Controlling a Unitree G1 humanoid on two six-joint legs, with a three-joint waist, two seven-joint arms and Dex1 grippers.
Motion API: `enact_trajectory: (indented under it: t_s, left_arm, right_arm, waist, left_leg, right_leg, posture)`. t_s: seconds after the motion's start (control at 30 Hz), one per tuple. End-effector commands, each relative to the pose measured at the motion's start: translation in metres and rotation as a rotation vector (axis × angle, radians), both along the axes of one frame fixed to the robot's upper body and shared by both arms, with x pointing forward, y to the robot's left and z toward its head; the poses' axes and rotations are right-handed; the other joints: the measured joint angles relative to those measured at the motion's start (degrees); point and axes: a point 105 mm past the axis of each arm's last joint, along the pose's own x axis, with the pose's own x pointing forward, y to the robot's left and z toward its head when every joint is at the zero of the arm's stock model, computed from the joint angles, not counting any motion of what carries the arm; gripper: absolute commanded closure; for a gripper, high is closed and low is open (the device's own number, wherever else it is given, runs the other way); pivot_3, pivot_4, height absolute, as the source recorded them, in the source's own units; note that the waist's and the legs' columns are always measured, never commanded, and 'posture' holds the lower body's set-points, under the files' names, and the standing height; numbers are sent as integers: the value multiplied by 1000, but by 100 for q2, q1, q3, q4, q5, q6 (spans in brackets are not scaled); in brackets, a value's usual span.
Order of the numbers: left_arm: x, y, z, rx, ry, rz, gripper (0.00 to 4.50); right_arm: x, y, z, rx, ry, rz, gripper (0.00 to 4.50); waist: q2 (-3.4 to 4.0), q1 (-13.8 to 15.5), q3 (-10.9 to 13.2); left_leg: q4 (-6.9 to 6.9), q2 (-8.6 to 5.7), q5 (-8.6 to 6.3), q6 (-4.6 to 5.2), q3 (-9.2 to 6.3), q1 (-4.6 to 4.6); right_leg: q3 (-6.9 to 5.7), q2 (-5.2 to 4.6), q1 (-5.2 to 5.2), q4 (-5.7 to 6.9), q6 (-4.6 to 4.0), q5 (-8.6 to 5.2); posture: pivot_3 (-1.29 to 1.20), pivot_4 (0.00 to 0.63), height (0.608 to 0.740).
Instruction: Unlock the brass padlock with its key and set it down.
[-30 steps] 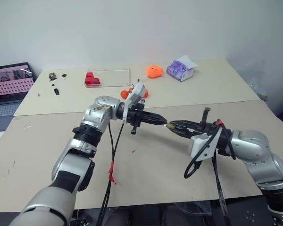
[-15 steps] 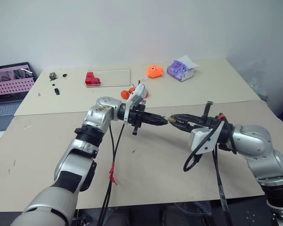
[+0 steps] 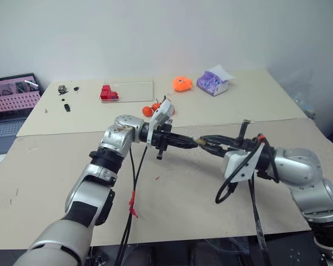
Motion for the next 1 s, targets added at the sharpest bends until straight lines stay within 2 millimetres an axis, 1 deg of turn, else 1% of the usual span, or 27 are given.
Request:
enact_trajectory:
  t_s: [0.03,0.1,0.17,0.33,0.43,0.5,0.67,0.77,0.87,1.0]
  left_arm:
    - [2,0,18,-33,-66,-5,4386]
    - [1,-1,18,-34,-67,-8,4386]
    - [1,-1,18,-34,-66,-10,4386]
    - [0,-1,17,-30,-65,-14,4386]
    - [0,0,17,-28,-65,-12,4386]
    - [0,2,16,-25,-64,-10,4386]
    - [-2,9,17,-21,-65,-6,4386]
    - [-4,18,18,-4,-69,-6,4386]
    - [-5,31,15,21,-66,15,4386]
    - [-2,44,18,21,-70,79,4386]
  right_arm:
    - [-12,6,11,22,-41,31,4346]
    - [-13,5,9,20,-34,27,4346]
    - [-13,5,8,19,-33,23,4346]
    - [-8,1,8,15,-33,9,4346]
    - [-6,-1,7,12,-32,6,4346]
    - [-3,-3,7,7,-32,2,4346]
    - [3,-12,3,-10,-27,-15,4346]
    - [10,-24,0,-36,-26,-47,4346]
    - [16,-34,0,-49,-32,-71,4346]
    - [21,-39,4,-54,-46,-81,4346]
  waist:
    - [-6,34,-68]
    - [-6,72,-73]
    - [-6,111,-74]
    - [-3,109,-85]
    - [-4,100,-98]
    - [-4,103,-102]
    - [-4,113,-105]
    - [-3,108,-107]
    - [-2,90,-113]
    - [-4,85,-127]
  left_leg:
    - [-13,-1,-2,2,14,3]
    - [-14,1,-11,8,47,5]
    - [-10,2,-28,38,55,6]
    - [-6,8,-22,29,59,19]
    - [-7,12,-19,24,60,14]
    - [-7,11,-5,0,64,10]
    - [-6,4,-6,1,72,7]
    - [-6,4,-7,3,73,9]
    - [-6,7,-7,3,74,11]
    - [-6,9,-7,3,76,12]
  right_leg:
    - [2,0,6,-7,0,0]
    - [2,0,13,-11,0,0]
    - [3,0,14,-10,-16,16]
    - [-3,15,38,-59,-35,41]
    - [0,20,37,-51,-36,41]
    - [2,17,37,-52,-37,42]
    - [6,7,39,-58,-37,42]
    - [6,7,40,-56,-37,42]
    - [7,10,40,-54,-37,42]
    - [10,12,39,-51,-37,42]
  posture:
    - [0,0,740]
    - [0,0,740]
    - [0,0,740]
    - [0,0,740]
    - [0,0,740]
    - [0,0,740]
    - [0,0,740]
    - [0,0,740]
    - [0,0,740]
    - [0,0,740]
